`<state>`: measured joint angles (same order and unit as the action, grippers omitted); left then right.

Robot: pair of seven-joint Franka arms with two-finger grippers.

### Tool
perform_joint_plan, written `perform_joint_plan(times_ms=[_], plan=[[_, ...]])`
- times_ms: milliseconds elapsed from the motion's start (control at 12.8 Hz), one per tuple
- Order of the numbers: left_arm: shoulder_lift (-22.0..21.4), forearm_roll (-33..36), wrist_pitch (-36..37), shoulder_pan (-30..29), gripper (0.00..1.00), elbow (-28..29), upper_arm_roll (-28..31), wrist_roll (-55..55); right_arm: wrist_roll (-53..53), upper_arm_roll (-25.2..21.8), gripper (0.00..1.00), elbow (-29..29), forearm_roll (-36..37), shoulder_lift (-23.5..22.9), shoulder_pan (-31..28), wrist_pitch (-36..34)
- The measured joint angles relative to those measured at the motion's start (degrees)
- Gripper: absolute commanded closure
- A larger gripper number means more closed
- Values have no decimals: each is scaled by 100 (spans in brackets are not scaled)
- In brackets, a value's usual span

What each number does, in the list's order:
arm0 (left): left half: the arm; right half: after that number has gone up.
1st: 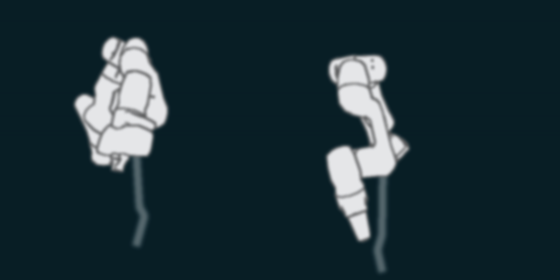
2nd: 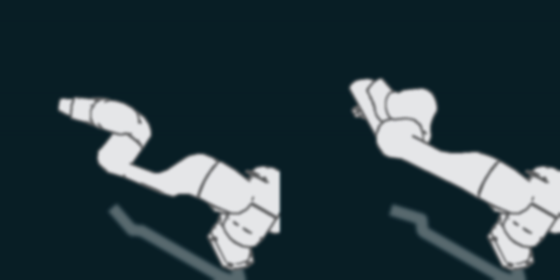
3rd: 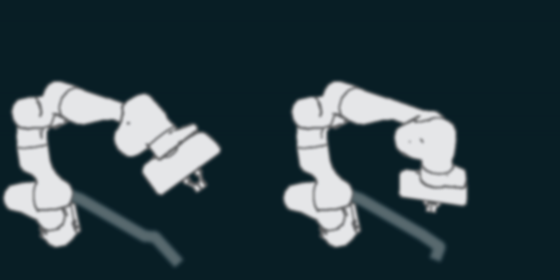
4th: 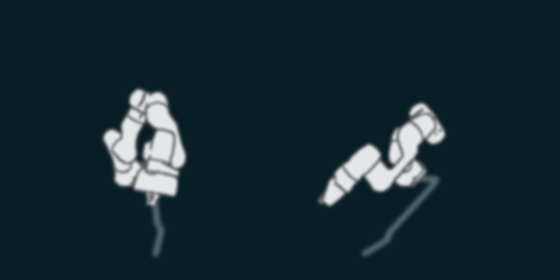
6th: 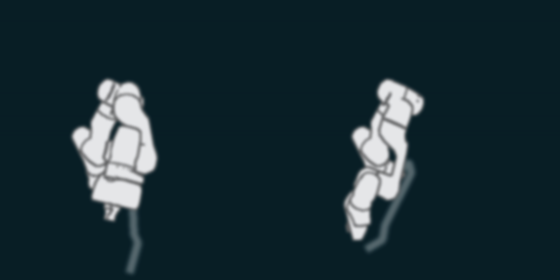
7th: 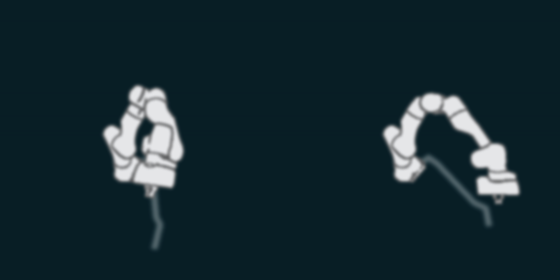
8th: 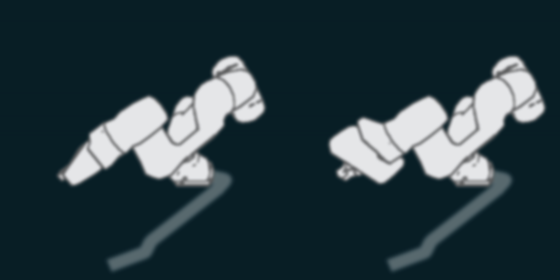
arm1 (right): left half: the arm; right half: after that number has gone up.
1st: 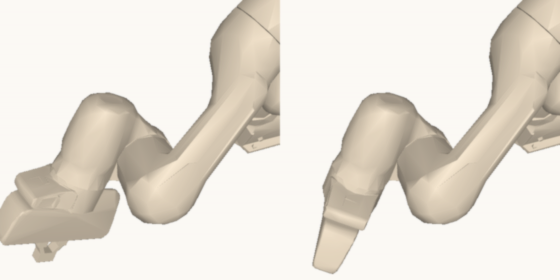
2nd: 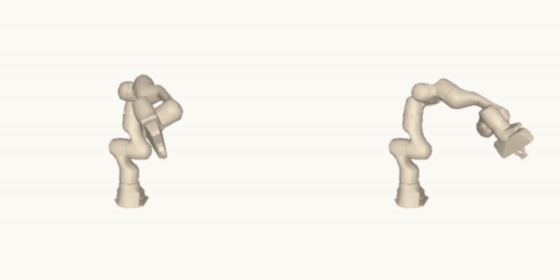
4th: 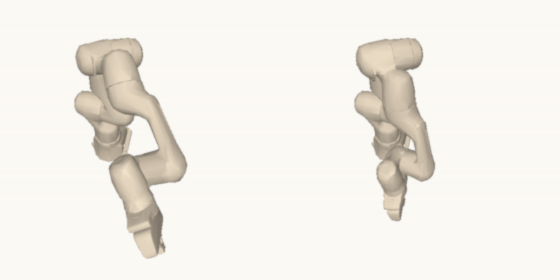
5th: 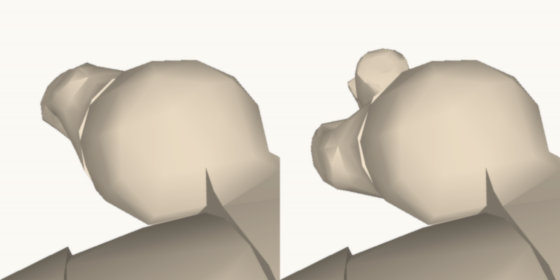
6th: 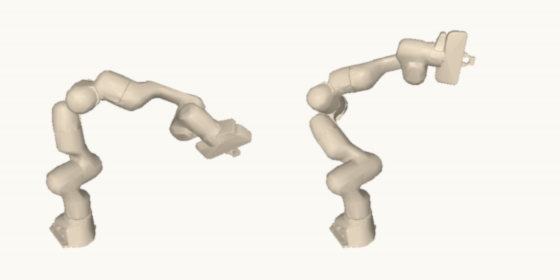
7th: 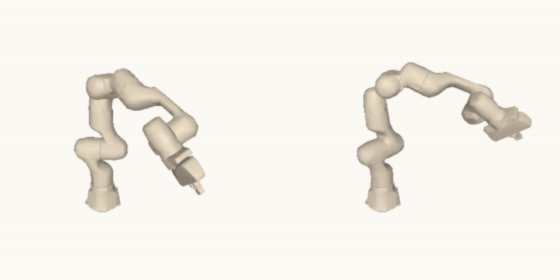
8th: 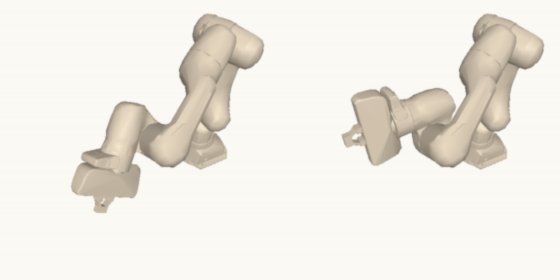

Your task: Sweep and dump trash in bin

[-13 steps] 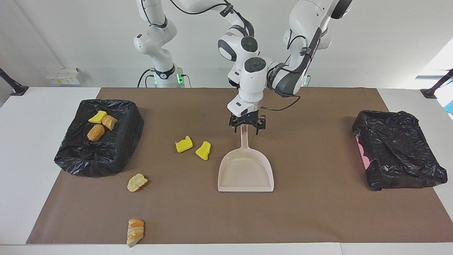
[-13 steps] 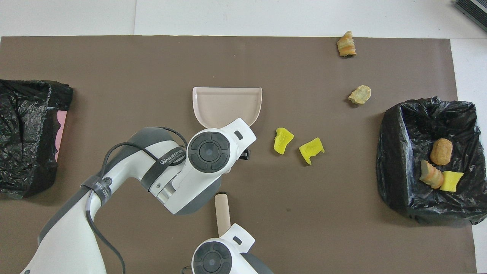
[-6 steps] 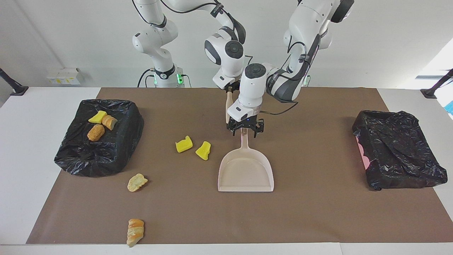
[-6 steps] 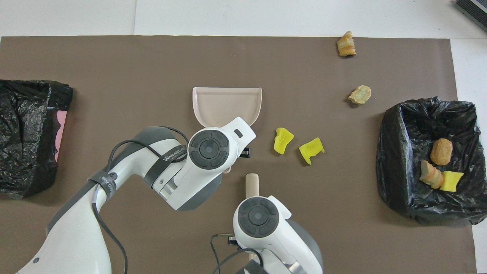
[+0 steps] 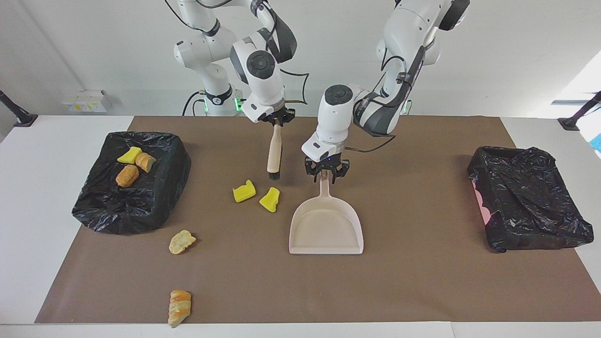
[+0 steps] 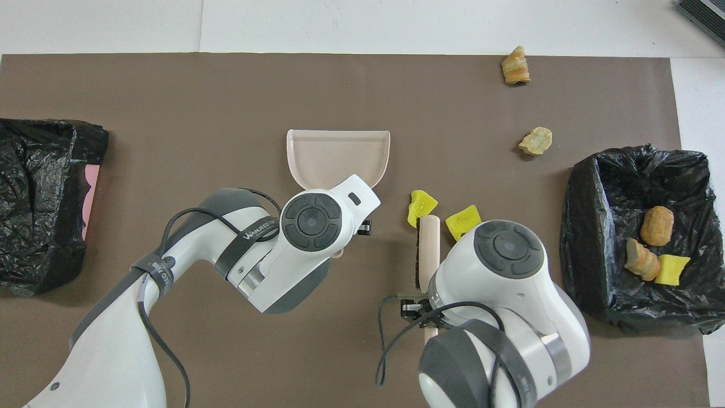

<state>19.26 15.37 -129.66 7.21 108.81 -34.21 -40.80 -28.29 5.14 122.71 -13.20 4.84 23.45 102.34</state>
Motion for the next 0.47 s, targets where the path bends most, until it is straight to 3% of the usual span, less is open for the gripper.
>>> perform_joint_plan(times_ms=[156,234,468], plan=[[17,0,4,0,44,0,1,0,247,-3,100,-218,376,-161,-272,-3],[21,0,5,0,59,0,1,-1,301,-6,100,-362,566,-280,-372,2],[23,2,17,-3,90,-1,4,-2,979,-9,100,-952,966,-750,-841,54]])
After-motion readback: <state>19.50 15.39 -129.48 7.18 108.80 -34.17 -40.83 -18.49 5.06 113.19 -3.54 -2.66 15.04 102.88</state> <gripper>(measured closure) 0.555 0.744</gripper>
